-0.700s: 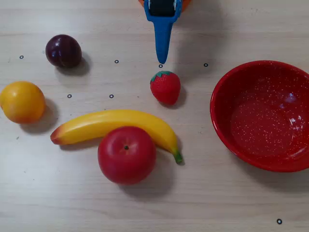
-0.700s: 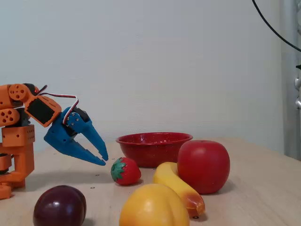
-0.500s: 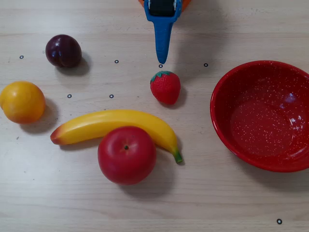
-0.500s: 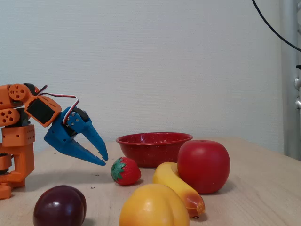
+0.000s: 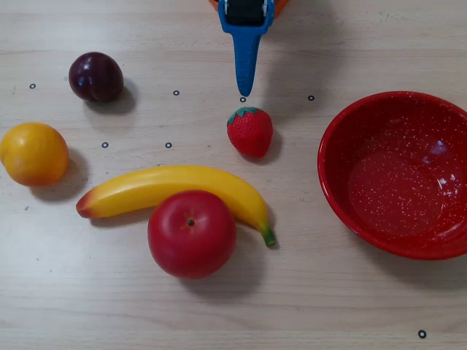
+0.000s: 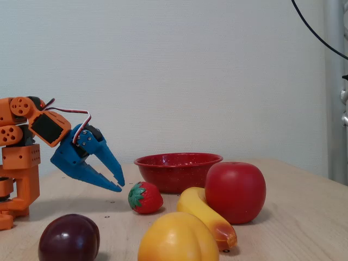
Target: Put plum in the red bowl.
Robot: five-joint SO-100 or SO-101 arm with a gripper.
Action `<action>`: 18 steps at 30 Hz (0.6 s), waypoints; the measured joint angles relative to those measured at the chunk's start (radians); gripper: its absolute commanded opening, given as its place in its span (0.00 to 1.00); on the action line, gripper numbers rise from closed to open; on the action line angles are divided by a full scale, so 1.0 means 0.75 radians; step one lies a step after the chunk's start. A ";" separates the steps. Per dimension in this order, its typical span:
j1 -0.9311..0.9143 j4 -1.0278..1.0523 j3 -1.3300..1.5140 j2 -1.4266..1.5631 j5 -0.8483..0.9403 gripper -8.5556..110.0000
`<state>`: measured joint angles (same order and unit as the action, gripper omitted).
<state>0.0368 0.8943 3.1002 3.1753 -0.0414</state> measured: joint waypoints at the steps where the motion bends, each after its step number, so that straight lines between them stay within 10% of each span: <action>1: 0.000 0.000 -0.025 -0.027 0.000 0.07; 18: 0.070 0.307 -0.669 -0.552 -0.260 0.07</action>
<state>0.0890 1.1244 2.5986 2.7612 -0.2362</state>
